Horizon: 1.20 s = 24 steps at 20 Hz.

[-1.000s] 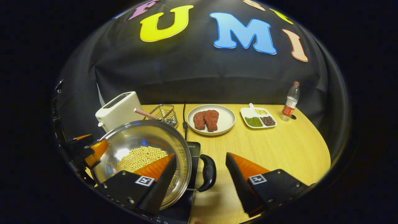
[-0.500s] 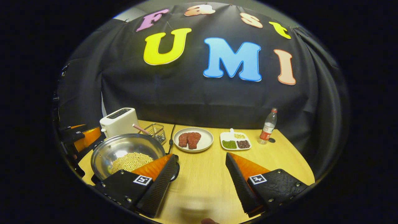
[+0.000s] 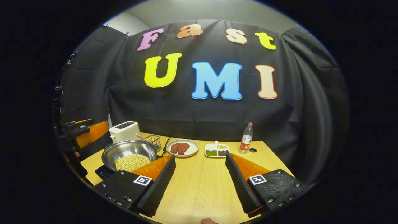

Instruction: First push the handle of the pot to place it horizontally, then grasp the pot with both hands and set it on the induction cooktop.

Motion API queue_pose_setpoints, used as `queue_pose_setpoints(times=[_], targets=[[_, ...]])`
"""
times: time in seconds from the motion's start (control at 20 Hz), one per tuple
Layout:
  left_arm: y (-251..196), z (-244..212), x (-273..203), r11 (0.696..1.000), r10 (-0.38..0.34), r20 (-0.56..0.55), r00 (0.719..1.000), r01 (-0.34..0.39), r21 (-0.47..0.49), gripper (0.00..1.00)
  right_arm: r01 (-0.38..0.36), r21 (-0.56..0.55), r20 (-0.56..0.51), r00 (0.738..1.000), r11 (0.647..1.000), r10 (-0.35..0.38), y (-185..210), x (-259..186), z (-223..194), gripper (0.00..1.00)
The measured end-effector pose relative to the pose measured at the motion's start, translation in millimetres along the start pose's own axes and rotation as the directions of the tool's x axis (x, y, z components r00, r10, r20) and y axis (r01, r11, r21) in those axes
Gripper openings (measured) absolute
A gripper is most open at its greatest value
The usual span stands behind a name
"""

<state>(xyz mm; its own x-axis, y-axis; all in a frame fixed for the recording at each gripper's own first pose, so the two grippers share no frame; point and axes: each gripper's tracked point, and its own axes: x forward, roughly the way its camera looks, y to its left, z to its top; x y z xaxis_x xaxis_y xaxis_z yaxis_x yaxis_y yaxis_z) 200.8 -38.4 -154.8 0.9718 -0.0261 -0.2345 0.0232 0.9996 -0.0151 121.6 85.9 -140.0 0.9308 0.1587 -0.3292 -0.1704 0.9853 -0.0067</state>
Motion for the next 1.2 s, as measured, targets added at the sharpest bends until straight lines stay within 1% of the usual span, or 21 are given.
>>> queue_pose_setpoints(times=[0.15, 0.2, 0.25, 0.3, 0.4, 0.45, 0.5, 0.6, 0.8, 0.85, 0.95, 1.1, 1.15, 1.2], targets=[[-30.9, 7.1, -35.2, 1.000, -0.020, 0.016, 1.000, 0.020, -0.007, 1.00, 0.009, 0.005, 0.024, 1.000, 1.000, -0.009, -24.7, -33.1, 3.2, 0.98], [-40.8, 8.8, -47.5, 0.999, -0.030, 0.022, 0.999, 0.030, -0.012, 0.98, 0.009, 0.005, 0.030, 1.000, 1.000, -0.009, -31.6, -43.5, 4.2, 0.98], [-49.1, 11.1, -58.3, 0.999, -0.036, 0.026, 0.999, 0.036, -0.013, 1.00, 0.010, 0.007, 0.035, 0.999, 1.000, -0.010, -37.3, -53.8, 6.1, 0.98], [-56.7, 15.2, -71.3, 0.999, -0.044, 0.033, 0.998, 0.045, -0.011, 0.98, 0.011, 0.010, 0.047, 0.999, 1.000, -0.011, -43.5, -65.3, 9.9, 0.98], [-70.3, 23.1, -91.6, 0.998, -0.062, 0.041, 0.997, 0.062, -0.004, 0.98, 0.025, 0.022, 0.076, 0.997, 0.999, -0.027, -55.7, -86.7, 18.7, 0.98], [-76.1, 26.9, -100.2, 0.997, -0.073, 0.049, 0.996, 0.073, 0.000, 1.00, 0.028, 0.030, 0.082, 0.996, 0.999, -0.031, -59.1, -97.3, 21.0, 0.97], [-80.1, 32.1, -107.4, 0.997, -0.083, 0.058, 0.995, 0.083, 0.003, 0.98, 0.031, 0.038, 0.083, 0.996, 0.999, -0.034, -61.3, -105.0, 23.3, 0.97], [-82.6, 41.2, -123.4, 0.995, -0.100, 0.074, 0.992, 0.100, -0.001, 0.98, 0.036, 0.050, 0.096, 0.994, 0.998, -0.041, -63.1, -120.4, 30.7, 0.97], [-76.1, 52.6, -145.0, 0.994, -0.110, 0.099, 0.989, 0.110, 0.003, 0.98, 0.047, 0.048, 0.137, 0.989, 0.998, -0.053, -62.8, -148.3, 46.1, 0.98], [-71.7, 56.2, -150.9, 0.994, -0.111, 0.107, 0.988, 0.111, 0.007, 1.00, 0.052, 0.043, 0.149, 0.987, 0.998, -0.058, -61.9, -154.1, 49.9, 0.98], [-63.0, 61.3, -160.7, 0.994, -0.111, 0.120, 0.986, 0.111, 0.010, 0.98, 0.064, 0.046, 0.176, 0.982, 0.997, -0.071, -60.0, -165.9, 57.0, 0.97], [-48.4, 68.4, -175.0, 0.995, -0.103, 0.138, 0.985, 0.105, -0.002, 0.98, 0.065, 0.057, 0.204, 0.976, 0.996, -0.075, -51.4, -179.5, 64.8, 0.97], [-42.7, 71.7, -178.2, 0.995, -0.096, 0.148, 0.984, 0.098, -0.006, 1.00, 0.070, 0.059, 0.210, 0.974, 0.996, -0.081, -50.8, -182.2, 65.1, 0.97], [-38.6, 74.3, -181.6, 0.995, -0.093, 0.155, 0.984, 0.095, -0.005, 1.00, 0.070, 0.060, 0.220, 0.972, 0.996, -0.081, -48.3, -185.5, 67.5, 0.97]])
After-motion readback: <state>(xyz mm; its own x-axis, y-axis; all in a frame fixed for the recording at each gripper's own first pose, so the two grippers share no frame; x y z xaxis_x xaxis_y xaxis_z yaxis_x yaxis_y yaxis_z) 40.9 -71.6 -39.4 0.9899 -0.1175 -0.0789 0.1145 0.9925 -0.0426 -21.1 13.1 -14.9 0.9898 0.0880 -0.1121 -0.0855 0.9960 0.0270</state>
